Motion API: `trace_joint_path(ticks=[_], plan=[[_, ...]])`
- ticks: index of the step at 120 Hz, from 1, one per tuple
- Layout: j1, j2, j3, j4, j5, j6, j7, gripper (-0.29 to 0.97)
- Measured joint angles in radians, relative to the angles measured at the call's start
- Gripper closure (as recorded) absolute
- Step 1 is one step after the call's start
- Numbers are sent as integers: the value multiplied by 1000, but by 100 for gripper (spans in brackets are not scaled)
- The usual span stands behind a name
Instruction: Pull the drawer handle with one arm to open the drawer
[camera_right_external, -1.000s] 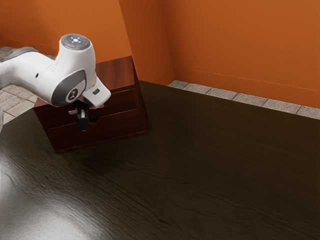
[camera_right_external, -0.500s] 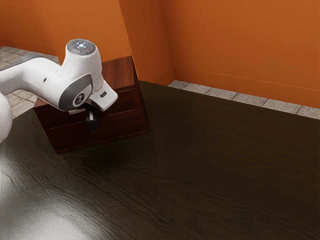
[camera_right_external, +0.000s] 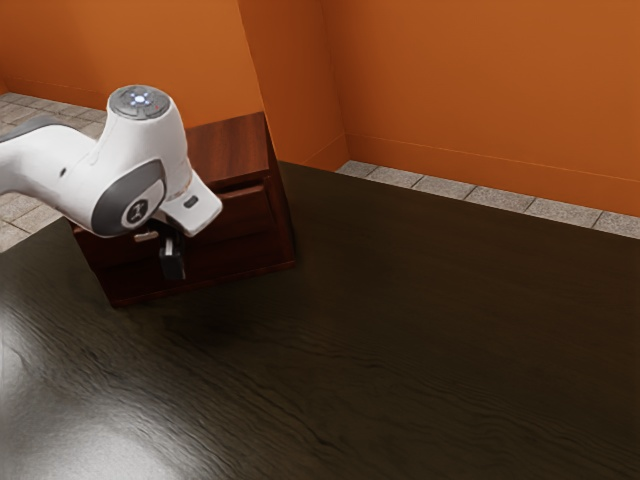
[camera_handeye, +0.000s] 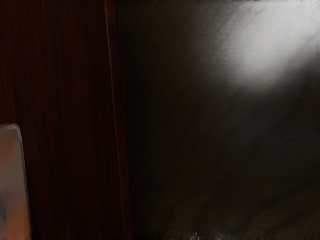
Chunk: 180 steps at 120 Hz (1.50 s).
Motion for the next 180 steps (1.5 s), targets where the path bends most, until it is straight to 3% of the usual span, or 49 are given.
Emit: trace_joint_path(ticks=[132, 159, 180], plan=[[-112, -373, -4, -389, -2, 0, 11, 1], [-93, -397, 1, -377, -127, 0, 12, 0], [-81, -440, -7, -321, -156, -16, 12, 0]])
